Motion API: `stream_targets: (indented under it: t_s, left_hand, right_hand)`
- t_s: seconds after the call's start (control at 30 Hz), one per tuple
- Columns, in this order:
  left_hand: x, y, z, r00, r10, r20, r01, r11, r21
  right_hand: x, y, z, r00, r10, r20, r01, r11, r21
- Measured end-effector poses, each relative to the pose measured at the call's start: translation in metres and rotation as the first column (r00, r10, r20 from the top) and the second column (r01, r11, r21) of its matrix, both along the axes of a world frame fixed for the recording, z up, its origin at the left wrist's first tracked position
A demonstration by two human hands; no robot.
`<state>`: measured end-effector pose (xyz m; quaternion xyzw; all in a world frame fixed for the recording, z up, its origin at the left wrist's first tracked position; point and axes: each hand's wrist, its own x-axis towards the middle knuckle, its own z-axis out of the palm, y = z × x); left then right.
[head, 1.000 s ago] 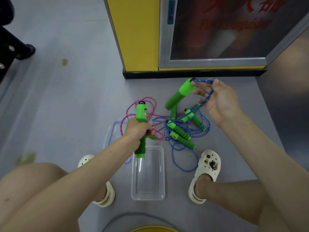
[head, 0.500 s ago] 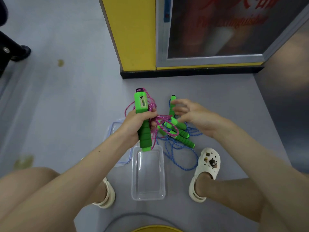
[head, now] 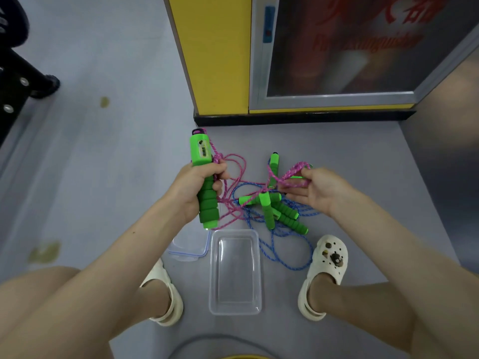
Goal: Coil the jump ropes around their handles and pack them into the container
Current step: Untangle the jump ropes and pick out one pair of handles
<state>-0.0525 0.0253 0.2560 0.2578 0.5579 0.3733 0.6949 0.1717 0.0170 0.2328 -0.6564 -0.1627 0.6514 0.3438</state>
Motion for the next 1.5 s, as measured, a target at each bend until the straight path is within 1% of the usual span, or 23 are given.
stream_targets:
  t_s: [0.1, 0.17, 0.23, 0.33, 0.4, 0.43, 0.53, 0.6, 0.63, 0.7, 0.77, 0.83, 0.87, 0.9, 0.93, 1.0, 1.03, 1.1, 1.2, 1.27, 1.33, 1.4, 1.5]
  left_hand:
    - [-0.013, 0.004, 0.003, 0.999, 0.03, 0.014, -0.03, 0.999, 0.011]
    - [-0.018, 0.005, 0.003, 0.997, 0.071, -0.007, -0.071, 0.997, 0.021]
    - [-0.022, 0.006, 0.003, 0.993, 0.114, -0.032, -0.113, 0.993, 0.026]
    - [-0.024, 0.006, 0.001, 0.991, 0.12, -0.055, -0.121, 0.993, -0.01]
    - [-0.024, 0.006, 0.0, 0.992, 0.119, -0.037, -0.121, 0.992, -0.042]
    - [-0.024, 0.007, 0.0, 0.991, 0.132, -0.028, -0.133, 0.99, -0.05]
    - [-0.03, 0.013, 0.005, 0.976, 0.218, -0.015, -0.219, 0.975, -0.041]
    - [-0.039, 0.018, 0.008, 0.958, 0.281, -0.061, -0.283, 0.959, -0.018]
    - [-0.045, 0.019, 0.008, 0.948, 0.297, -0.114, -0.298, 0.955, 0.011]
    - [-0.052, 0.018, 0.006, 0.924, 0.286, -0.254, -0.272, 0.958, 0.089]
    - [-0.054, 0.014, 0.005, 0.918, 0.248, -0.308, -0.222, 0.968, 0.118]
    - [-0.052, 0.01, 0.007, 0.944, 0.219, -0.247, -0.201, 0.975, 0.095]
    - [-0.05, 0.008, 0.008, 0.958, 0.201, -0.206, -0.187, 0.979, 0.083]
    - [-0.049, 0.007, 0.01, 0.97, 0.173, -0.168, -0.161, 0.983, 0.083]
    - [-0.048, 0.006, 0.012, 0.982, 0.139, -0.129, -0.127, 0.987, 0.095]
    - [-0.043, 0.005, 0.018, 0.997, 0.074, -0.022, -0.071, 0.989, 0.131]
    - [-0.04, 0.004, 0.021, 0.998, 0.052, 0.046, -0.057, 0.989, 0.136]
    - [-0.033, 0.003, 0.026, 0.984, 0.03, 0.174, -0.052, 0.991, 0.125]
    - [-0.021, 0.001, 0.03, 0.962, -0.015, 0.274, -0.02, 0.992, 0.124]
    - [-0.015, 0.001, 0.031, 0.953, -0.031, 0.302, -0.007, 0.992, 0.122]
    - [-0.015, 0.001, 0.033, 0.942, -0.025, 0.334, -0.013, 0.994, 0.112]
    - [-0.019, 0.002, 0.035, 0.933, -0.001, 0.361, -0.035, 0.995, 0.092]
    - [-0.034, 0.004, 0.033, 0.943, 0.019, 0.332, -0.036, 0.998, 0.046]
  right_hand:
    - [-0.004, 0.0, -0.004, 0.998, -0.059, 0.018, 0.06, 0.998, -0.031]
    - [-0.007, 0.002, -0.004, 0.997, -0.072, 0.04, 0.071, 0.997, 0.014]
    - [-0.009, 0.005, -0.003, 0.996, -0.084, 0.025, 0.081, 0.991, 0.102]
    - [-0.014, 0.006, 0.002, 0.993, -0.022, -0.114, 0.046, 0.976, 0.215]
    - [-0.019, 0.004, 0.005, 0.97, -0.026, -0.242, 0.087, 0.966, 0.243]
    - [-0.021, 0.004, 0.005, 0.961, -0.043, -0.274, 0.116, 0.96, 0.254]
    - [-0.019, 0.008, 0.007, 0.95, -0.123, -0.286, 0.217, 0.921, 0.324]
    - [-0.012, 0.013, 0.008, 0.928, -0.201, -0.314, 0.311, 0.88, 0.358]
    - [-0.008, 0.015, 0.009, 0.921, -0.226, -0.318, 0.34, 0.864, 0.372]
    - [-0.002, 0.018, 0.007, 0.929, -0.222, -0.295, 0.332, 0.852, 0.404]
    - [-0.001, 0.017, 0.004, 0.939, -0.168, -0.3, 0.286, 0.865, 0.412]
    - [-0.006, 0.016, 0.002, 0.951, -0.122, -0.285, 0.233, 0.887, 0.398]
    - [-0.011, 0.015, 0.003, 0.965, -0.102, -0.242, 0.191, 0.906, 0.378]
    - [-0.015, 0.015, 0.003, 0.986, -0.069, -0.151, 0.118, 0.931, 0.346]
    - [-0.018, 0.015, 0.001, 1.0, -0.016, -0.019, 0.02, 0.955, 0.297]
    - [-0.025, 0.014, 0.002, 0.964, 0.106, 0.242, -0.145, 0.978, 0.149]
    - [-0.028, 0.013, 0.003, 0.938, 0.171, 0.3, -0.204, 0.976, 0.082]
    - [-0.041, 0.007, 0.005, 0.91, 0.312, 0.273, -0.34, 0.939, 0.059]
    - [-0.072, -0.006, 0.013, 0.784, 0.59, 0.194, -0.618, 0.773, 0.143]
    - [-0.086, -0.011, 0.015, 0.708, 0.686, 0.164, -0.706, 0.687, 0.173]
    - [-0.089, -0.013, 0.014, 0.656, 0.729, 0.195, -0.755, 0.634, 0.168]
    - [-0.082, -0.015, 0.012, 0.66, 0.708, 0.249, -0.749, 0.645, 0.151]
    - [-0.064, -0.015, 0.005, 0.698, 0.611, 0.374, -0.687, 0.719, 0.106]
